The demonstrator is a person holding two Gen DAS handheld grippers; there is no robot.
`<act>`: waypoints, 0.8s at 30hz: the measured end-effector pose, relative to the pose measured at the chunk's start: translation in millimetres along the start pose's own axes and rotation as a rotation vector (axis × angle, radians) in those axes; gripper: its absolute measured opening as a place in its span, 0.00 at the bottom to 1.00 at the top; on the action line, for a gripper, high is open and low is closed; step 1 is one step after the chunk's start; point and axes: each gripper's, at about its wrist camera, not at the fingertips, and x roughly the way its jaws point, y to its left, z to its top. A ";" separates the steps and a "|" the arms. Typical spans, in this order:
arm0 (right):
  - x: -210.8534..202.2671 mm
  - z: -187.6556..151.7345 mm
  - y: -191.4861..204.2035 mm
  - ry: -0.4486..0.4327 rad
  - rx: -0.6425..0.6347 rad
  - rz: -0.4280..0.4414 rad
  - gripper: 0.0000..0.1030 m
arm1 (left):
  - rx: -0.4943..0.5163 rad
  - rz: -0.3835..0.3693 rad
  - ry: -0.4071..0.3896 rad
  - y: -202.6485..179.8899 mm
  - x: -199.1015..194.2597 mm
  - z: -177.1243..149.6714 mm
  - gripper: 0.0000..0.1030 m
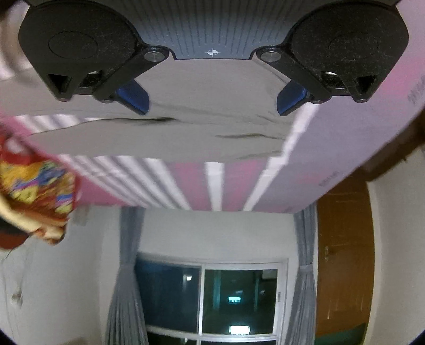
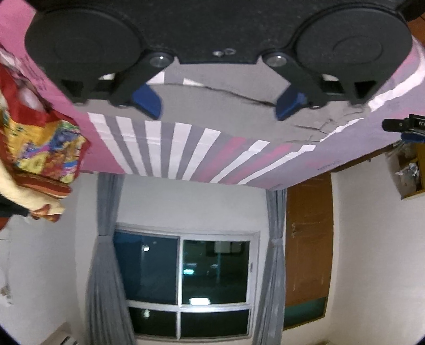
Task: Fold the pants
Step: 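Lower both tools to the sweatpants leg cuffs and close both grippers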
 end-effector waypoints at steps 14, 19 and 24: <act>311.8 9.4 -30.4 0.271 -0.146 0.241 0.52 | 0.030 0.003 0.178 127.6 283.7 56.8 0.93; 387.6 3.2 -36.2 0.309 -0.197 0.311 0.49 | 0.083 -0.035 0.243 136.7 356.6 57.4 0.80; 437.5 -3.7 -40.7 0.366 -0.249 0.359 0.41 | 0.123 -0.117 0.303 141.7 403.0 48.1 0.80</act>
